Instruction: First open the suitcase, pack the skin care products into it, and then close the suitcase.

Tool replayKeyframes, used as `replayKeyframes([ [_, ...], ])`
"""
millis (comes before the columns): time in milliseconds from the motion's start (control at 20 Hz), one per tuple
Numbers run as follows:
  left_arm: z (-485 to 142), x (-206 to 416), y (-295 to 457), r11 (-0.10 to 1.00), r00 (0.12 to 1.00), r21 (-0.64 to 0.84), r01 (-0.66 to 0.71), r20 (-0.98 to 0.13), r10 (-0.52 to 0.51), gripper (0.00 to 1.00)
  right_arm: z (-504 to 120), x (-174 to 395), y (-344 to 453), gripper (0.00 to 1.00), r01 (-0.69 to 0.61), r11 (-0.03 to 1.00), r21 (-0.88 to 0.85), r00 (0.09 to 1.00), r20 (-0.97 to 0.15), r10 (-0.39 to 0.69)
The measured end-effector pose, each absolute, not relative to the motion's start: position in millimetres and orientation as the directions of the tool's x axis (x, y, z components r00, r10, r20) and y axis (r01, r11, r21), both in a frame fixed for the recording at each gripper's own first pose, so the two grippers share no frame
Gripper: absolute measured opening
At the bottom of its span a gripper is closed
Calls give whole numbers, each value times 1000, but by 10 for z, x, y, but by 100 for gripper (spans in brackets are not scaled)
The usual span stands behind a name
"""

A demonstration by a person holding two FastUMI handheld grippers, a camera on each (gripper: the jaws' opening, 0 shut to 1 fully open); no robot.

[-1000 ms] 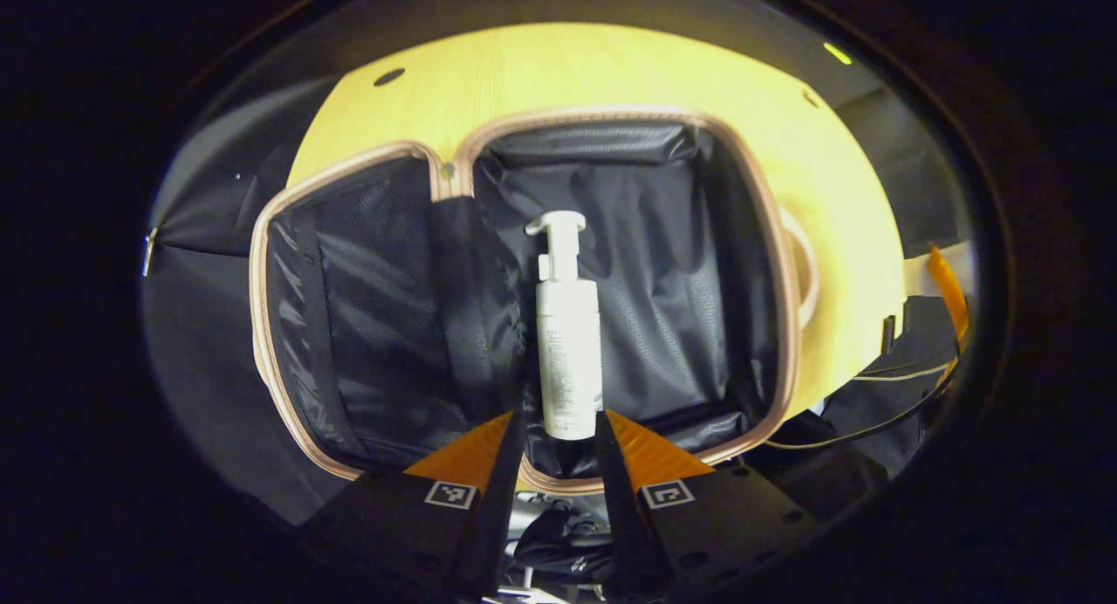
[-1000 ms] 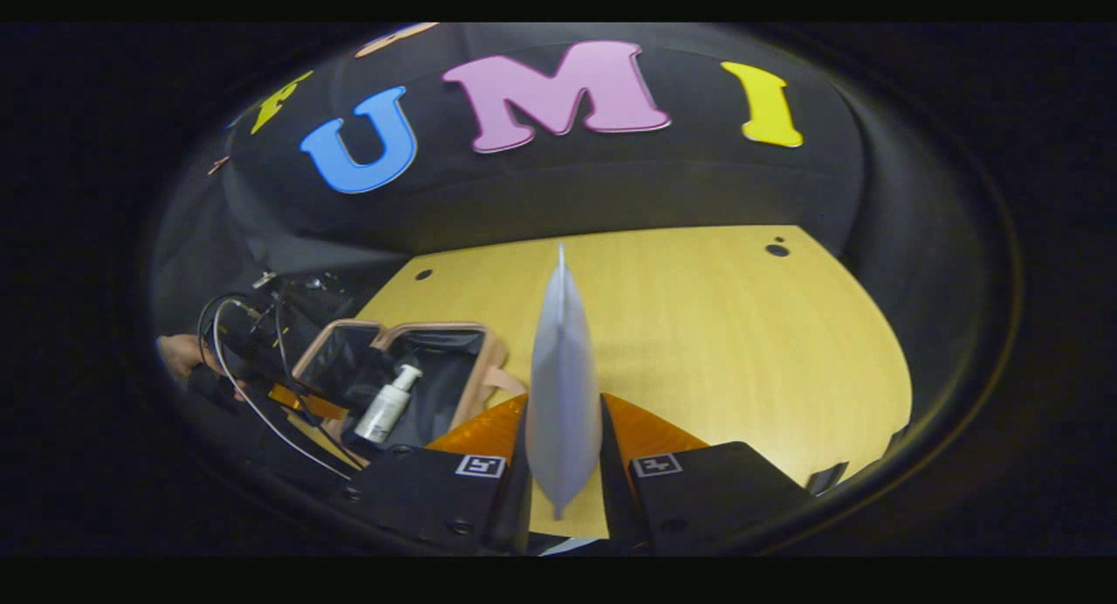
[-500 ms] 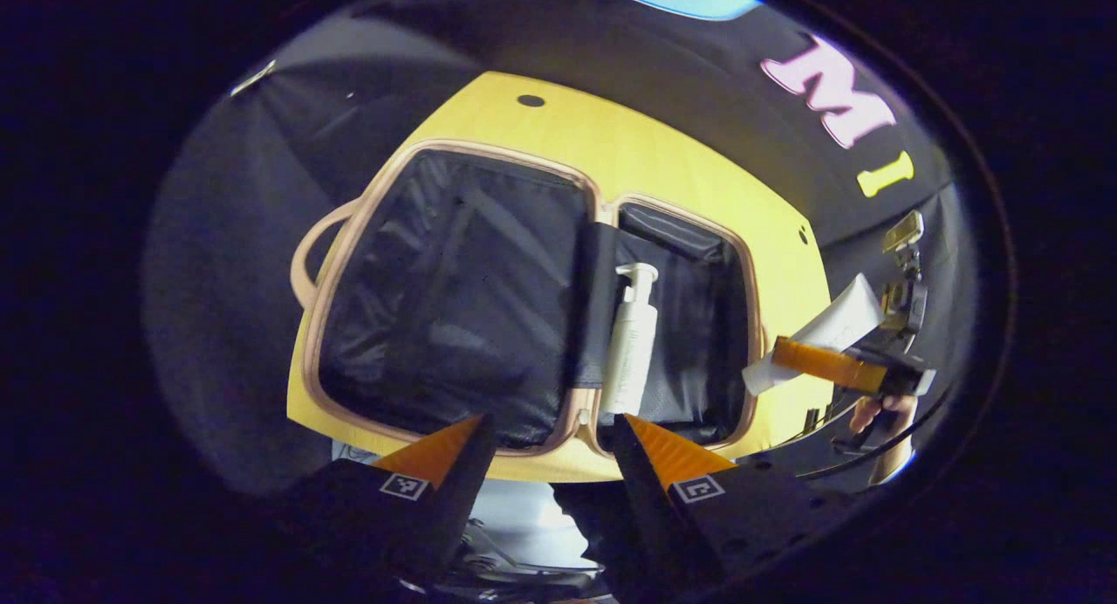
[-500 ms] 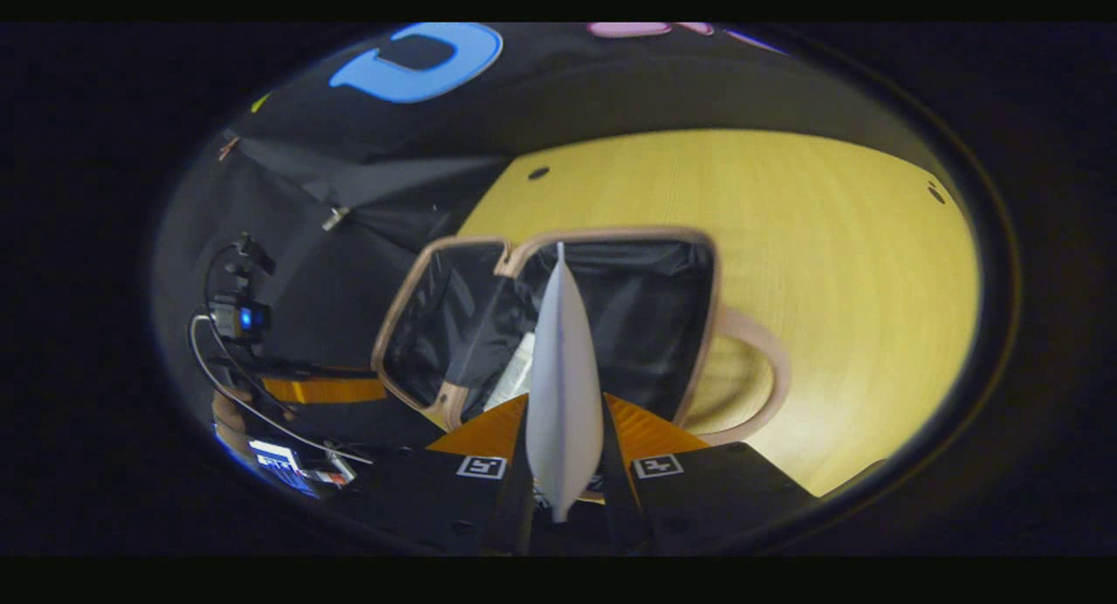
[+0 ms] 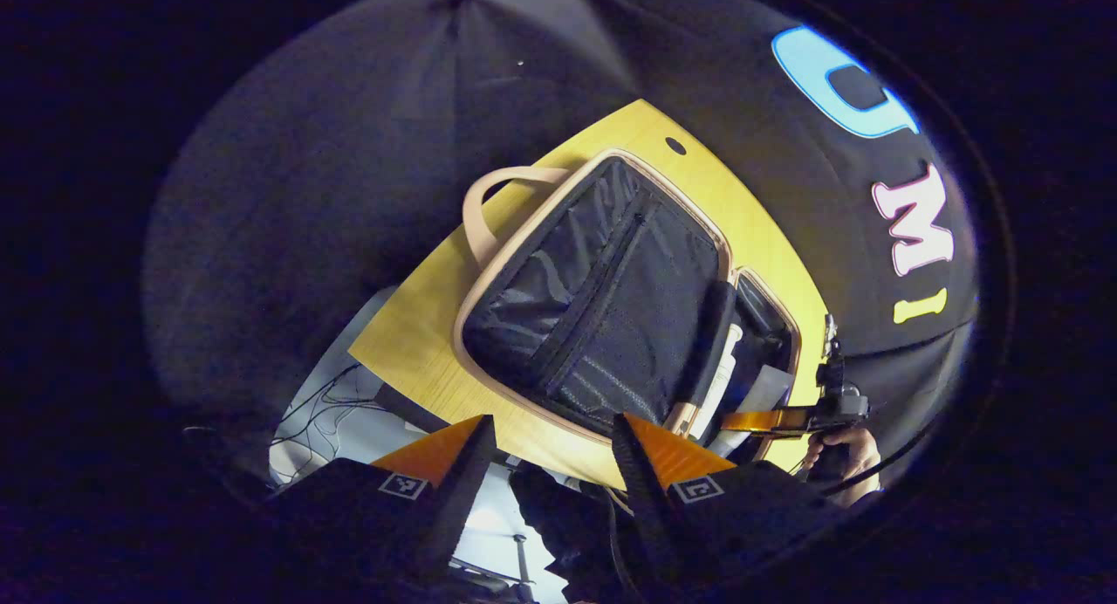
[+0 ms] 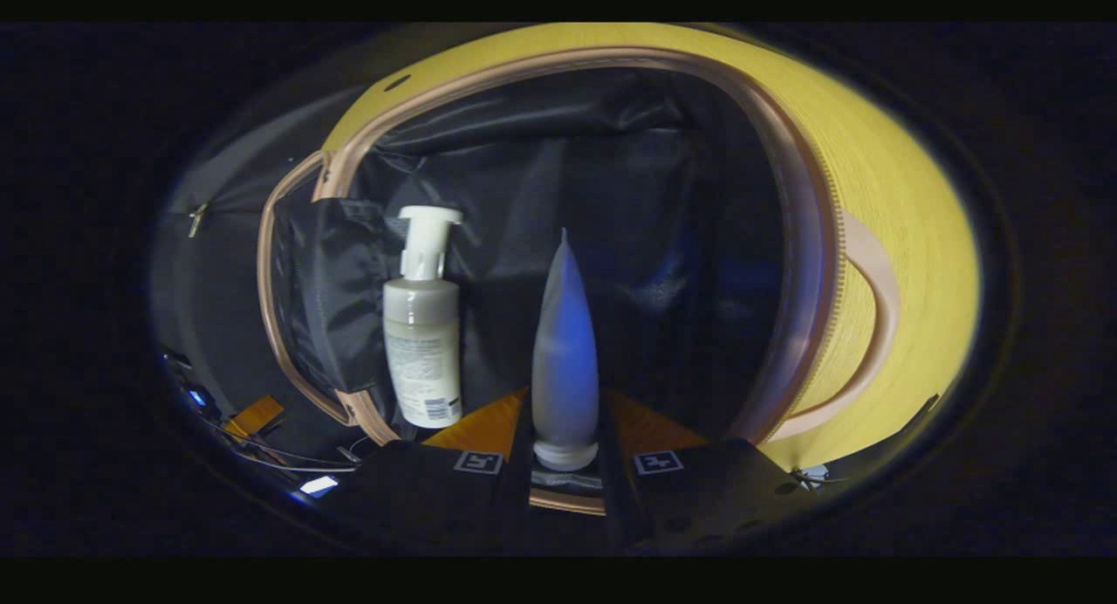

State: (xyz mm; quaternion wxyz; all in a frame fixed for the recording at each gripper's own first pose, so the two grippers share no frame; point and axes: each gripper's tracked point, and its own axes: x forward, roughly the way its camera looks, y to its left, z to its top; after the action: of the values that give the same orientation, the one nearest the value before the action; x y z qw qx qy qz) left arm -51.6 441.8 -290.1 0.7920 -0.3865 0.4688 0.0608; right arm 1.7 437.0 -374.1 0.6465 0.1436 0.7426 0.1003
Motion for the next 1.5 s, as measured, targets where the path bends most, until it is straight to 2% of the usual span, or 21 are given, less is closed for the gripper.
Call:
replayKeyframes([
  [50,-2919,-496,4510,695,555,-549,-465,-792,-255,86,-3720,43,4361,40,87,940,331,-117,-933,339],
  [150,-2910,-460,4686,696,557,-538,-475,-796,-235,86,-3609,136,4376,42,125,934,334,-94,-933,347],
  [200,-2892,-413,4759,695,555,-535,-480,-799,-231,86,-3540,180,4405,63,142,929,342,-83,-931,355],
  [300,-2939,-296,4945,703,548,-510,-496,-812,-203,86,-3424,232,4453,83,144,923,358,-42,-929,367],
  [350,-2971,-214,5059,708,542,-492,-507,-820,-181,86,-3378,225,4397,89,116,929,351,-24,-934,356],
  [450,-2982,48,5231,719,535,-466,-515,-830,-155,86,-3269,228,4323,88,70,934,351,14,-936,351],
  [550,-3026,301,5394,754,529,-425,-501,-840,-122,86,-3049,302,4282,89,56,911,408,97,-911,402],
  [600,-3083,409,5466,773,515,-393,-497,-851,-101,86,-2915,332,4251,98,41,894,446,141,-889,437],
  [700,-3216,633,5612,774,489,-358,-522,-869,-73,86,-2674,277,4153,98,-6,869,494,189,-853,486],
  [900,-3548,893,5715,786,408,-309,-536,-910,-79,86,-2575,148,3599,98,-26,881,472,257,-849,462],
  [1100,-3843,984,5747,805,345,-234,-545,-938,-40,84,-2704,-60,3065,98,56,891,450,293,-861,416],
  [1150,-3877,1017,5720,807,349,-244,-537,-936,-51,79,-2742,-141,2953,98,79,892,444,291,-866,406],
  [1200,-3867,996,5704,809,336,-230,-541,-941,-42,68,-2764,-197,2876,98,95,888,449,296,-865,406],
  [1350,-3767,1090,5682,826,348,-223,-518,-937,-35,14,-2679,-272,2781,98,174,828,533,320,-826,464],
  [1400,-3679,1103,5678,824,371,-243,-512,-928,-42,17,-2652,-271,2749,98,188,815,548,338,-815,470],
  [1500,-3439,1082,5657,813,421,-297,-501,-904,-72,14,-2609,-242,2672,98,180,812,556,372,-802,467],
])
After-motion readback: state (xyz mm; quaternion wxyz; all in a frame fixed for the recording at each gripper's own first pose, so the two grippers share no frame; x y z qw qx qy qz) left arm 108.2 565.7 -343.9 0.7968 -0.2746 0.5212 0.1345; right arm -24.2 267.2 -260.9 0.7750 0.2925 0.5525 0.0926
